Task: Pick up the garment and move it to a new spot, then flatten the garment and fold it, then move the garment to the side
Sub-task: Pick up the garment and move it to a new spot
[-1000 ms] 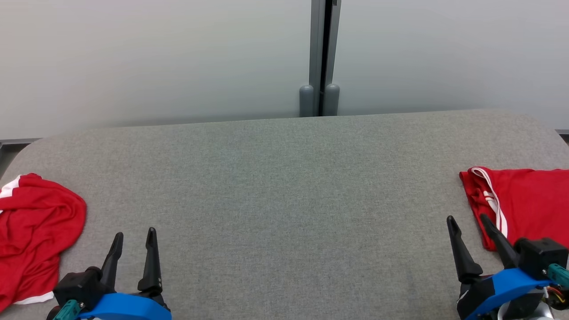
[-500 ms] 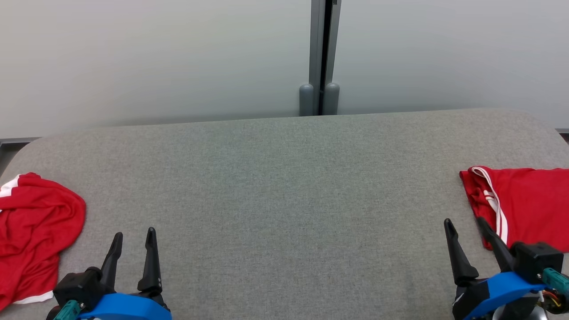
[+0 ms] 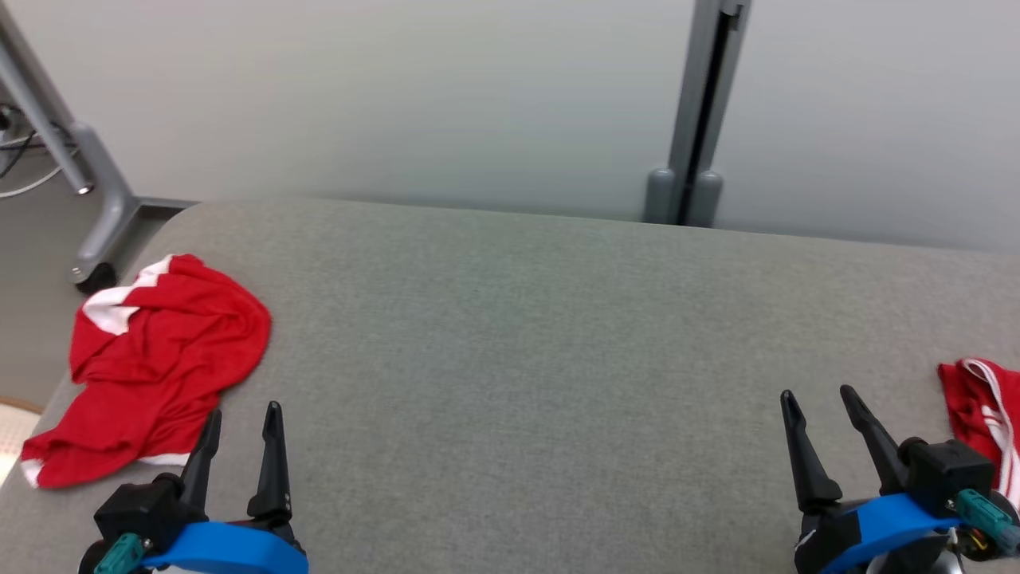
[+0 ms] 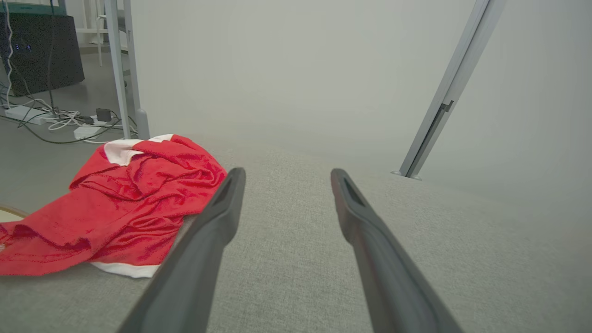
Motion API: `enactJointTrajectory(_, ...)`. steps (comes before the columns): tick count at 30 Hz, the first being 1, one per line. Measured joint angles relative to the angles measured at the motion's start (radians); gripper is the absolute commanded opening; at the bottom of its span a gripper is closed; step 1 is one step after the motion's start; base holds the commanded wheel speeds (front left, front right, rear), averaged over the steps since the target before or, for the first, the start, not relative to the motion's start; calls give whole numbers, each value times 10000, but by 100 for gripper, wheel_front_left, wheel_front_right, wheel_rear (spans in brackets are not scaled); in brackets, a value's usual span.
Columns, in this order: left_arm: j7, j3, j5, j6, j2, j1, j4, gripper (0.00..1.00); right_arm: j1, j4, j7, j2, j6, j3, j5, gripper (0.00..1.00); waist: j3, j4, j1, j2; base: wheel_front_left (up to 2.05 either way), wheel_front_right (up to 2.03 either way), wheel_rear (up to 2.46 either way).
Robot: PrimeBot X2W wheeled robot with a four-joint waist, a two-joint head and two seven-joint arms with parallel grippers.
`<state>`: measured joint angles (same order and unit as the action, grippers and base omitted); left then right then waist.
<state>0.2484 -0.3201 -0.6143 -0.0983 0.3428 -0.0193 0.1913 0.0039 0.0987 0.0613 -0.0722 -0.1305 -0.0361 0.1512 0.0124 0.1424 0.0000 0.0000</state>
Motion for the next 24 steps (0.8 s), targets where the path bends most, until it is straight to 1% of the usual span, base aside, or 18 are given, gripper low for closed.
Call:
enactJointTrajectory(9,-113,58,-21,-155,184,221,-224,100,-51,236,255,48,-2,307,-27,100,61,1746,0,0,0,0,0)
enactJointTrajectory(14,-169,125,-96,-236,247,376,-303,100,-112,349,295,56,0,510,-86,100,18,2559,0,0,0,0,0)
enactJointTrajectory(19,-176,146,-123,-261,270,471,-347,100,-126,376,282,63,0,604,-104,100,-45,3140,0,0,0,0,0)
enactJointTrajectory(24,-173,153,-186,-309,280,569,-366,100,-130,403,276,56,0,652,-130,100,-93,3400,0,0,0,0,0)
